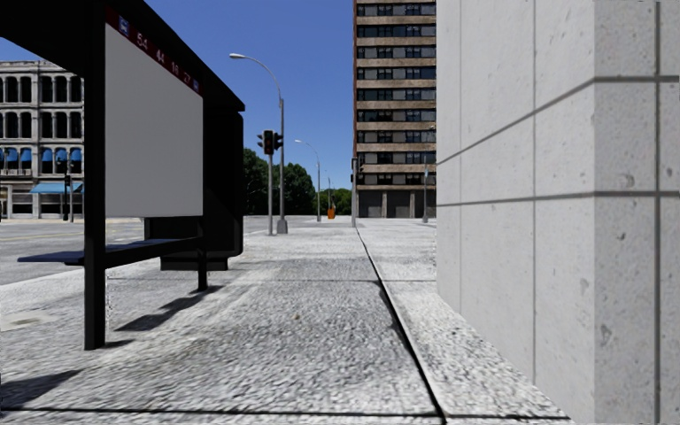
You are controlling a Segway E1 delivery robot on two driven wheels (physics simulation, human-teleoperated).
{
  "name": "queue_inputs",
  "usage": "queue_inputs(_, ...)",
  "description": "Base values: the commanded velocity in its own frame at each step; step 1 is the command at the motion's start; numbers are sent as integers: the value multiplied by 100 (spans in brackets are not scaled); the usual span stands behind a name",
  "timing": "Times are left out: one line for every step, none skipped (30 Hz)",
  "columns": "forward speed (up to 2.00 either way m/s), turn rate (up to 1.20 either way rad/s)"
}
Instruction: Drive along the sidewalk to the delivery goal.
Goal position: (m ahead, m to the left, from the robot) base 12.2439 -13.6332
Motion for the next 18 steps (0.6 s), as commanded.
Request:
queue_inputs(200, 0)
queue_inputs(200, 0)
queue_inputs(200, 0)
queue_inputs(200, 0)
queue_inputs(200, 0)
queue_inputs(200, 0)
queue_inputs(200, 0)
queue_inputs(200, 0)
queue_inputs(200, 0)
queue_inputs(200, 0)
queue_inputs(200, 0)
queue_inputs(200, 0)
queue_inputs(200, 0)
queue_inputs(200, 0)
queue_inputs(200, 0)
queue_inputs(200, 0)
queue_inputs(200, 0)
queue_inputs(200, 0)
